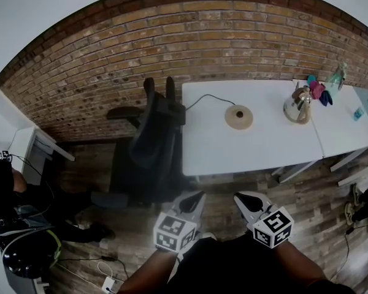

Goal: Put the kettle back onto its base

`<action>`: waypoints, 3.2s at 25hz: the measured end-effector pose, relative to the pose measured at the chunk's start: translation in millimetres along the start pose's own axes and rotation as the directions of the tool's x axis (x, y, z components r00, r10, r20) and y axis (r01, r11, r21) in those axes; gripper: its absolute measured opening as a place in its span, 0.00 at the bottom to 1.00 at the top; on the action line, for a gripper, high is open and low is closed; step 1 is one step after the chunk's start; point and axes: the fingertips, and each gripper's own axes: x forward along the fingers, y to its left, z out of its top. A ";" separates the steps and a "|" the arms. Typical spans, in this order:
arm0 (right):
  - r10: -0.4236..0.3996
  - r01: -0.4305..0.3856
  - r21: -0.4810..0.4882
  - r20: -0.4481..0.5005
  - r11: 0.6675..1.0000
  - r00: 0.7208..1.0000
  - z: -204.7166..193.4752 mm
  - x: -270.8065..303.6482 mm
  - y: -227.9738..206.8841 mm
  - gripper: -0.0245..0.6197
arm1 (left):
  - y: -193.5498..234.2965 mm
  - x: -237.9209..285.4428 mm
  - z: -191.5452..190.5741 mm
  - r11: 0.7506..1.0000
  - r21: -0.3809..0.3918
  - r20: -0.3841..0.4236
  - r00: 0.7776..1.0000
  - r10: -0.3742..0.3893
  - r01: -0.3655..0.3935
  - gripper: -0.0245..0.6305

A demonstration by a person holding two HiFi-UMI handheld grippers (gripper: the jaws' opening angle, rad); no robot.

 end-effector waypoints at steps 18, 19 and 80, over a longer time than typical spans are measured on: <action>-0.094 0.093 0.031 0.003 0.995 0.996 -10.2 -26.9 -20.6 0.08 | -19.0 16.4 -7.8 0.998 0.008 -0.013 0.998 -0.059 0.059 0.04; -0.100 0.100 0.036 0.007 0.994 0.995 -10.2 -29.0 -24.3 0.08 | -21.1 19.0 -7.8 0.998 0.010 -0.016 0.998 -0.062 0.062 0.04; -0.337 0.326 0.172 0.039 0.929 0.941 17.5 -60.8 -441.6 0.08 | -55.7 350.4 99.6 0.991 0.089 -0.149 0.985 -0.089 0.103 0.04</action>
